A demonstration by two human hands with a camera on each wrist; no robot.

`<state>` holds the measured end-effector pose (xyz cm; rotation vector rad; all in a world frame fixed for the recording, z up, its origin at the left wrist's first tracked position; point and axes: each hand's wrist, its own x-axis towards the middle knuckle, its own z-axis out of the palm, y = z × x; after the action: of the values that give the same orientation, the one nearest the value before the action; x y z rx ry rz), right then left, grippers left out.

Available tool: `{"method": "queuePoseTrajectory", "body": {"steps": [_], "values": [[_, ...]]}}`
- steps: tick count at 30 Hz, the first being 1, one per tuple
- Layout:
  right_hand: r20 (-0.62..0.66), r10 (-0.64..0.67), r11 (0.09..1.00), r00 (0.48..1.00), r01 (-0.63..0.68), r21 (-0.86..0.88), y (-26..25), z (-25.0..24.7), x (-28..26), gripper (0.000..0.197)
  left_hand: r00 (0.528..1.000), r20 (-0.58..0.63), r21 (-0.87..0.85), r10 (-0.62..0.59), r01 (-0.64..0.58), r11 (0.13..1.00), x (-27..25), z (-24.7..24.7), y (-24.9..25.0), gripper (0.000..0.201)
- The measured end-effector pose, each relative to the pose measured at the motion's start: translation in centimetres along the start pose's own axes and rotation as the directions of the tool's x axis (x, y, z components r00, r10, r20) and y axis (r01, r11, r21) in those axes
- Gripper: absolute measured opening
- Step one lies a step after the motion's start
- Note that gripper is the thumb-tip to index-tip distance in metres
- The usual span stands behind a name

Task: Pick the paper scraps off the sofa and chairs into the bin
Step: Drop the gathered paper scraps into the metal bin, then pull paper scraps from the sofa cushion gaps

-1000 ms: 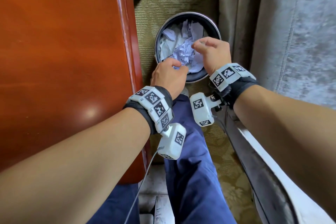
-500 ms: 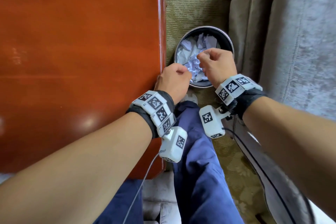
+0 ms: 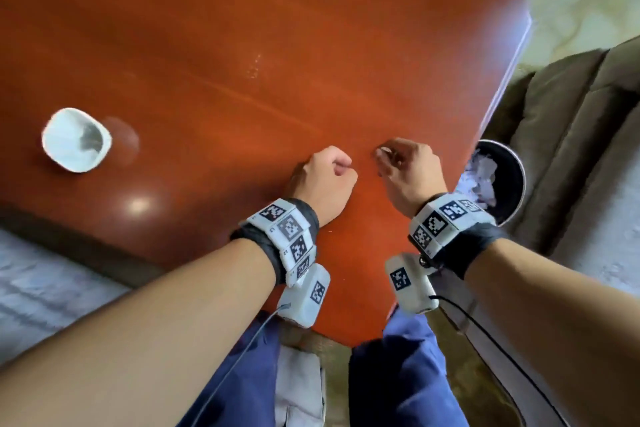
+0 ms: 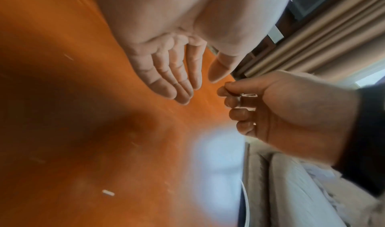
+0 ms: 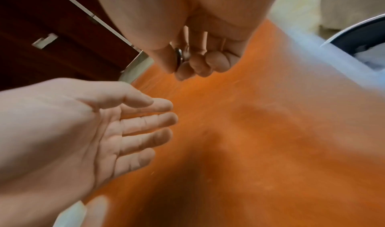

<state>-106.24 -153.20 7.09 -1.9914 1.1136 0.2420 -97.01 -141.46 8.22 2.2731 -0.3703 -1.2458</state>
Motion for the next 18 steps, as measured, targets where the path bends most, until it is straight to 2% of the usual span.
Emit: {"method": "queuePoseTrajectory", "body": {"steps": [4, 6, 10, 13, 18], "values": [[0.175, -0.201, 0.969, 0.964, 0.222, -0.110, -10.3, 6.9, 1.2, 0.020, 0.987, -0.149, -0.051, -0.066, 0.059, 0.997, -0.6, -8.7, -6.9, 0.014], [0.226, -0.259, 0.941, 0.939, 0.298, -0.159, -14.7, 10.4, 1.8, 0.018, 0.979, -0.174, -0.062, -0.105, 0.095, 0.993, -0.9, -12.1, -10.4, 0.012], [0.320, -0.264, 0.916, 0.910, 0.340, -0.212, -21.8, 16.7, 1.3, 0.017, 0.976, -0.116, 0.055, -0.183, 0.191, 0.980, -3.0, -18.2, -17.3, 0.014], [0.409, -0.279, 0.876, 0.869, 0.405, -0.263, -26.0, 20.8, 0.5, 0.015, 0.972, -0.101, 0.137, -0.212, 0.225, 0.965, -4.6, -22.3, -21.6, 0.014], [0.478, -0.279, 0.817, 0.833, 0.467, -0.338, -30.8, 26.6, 0.1, 0.018, 0.958, -0.177, 0.119, -0.226, 0.249, 0.961, -5.5, -26.4, -27.0, 0.016]]}}
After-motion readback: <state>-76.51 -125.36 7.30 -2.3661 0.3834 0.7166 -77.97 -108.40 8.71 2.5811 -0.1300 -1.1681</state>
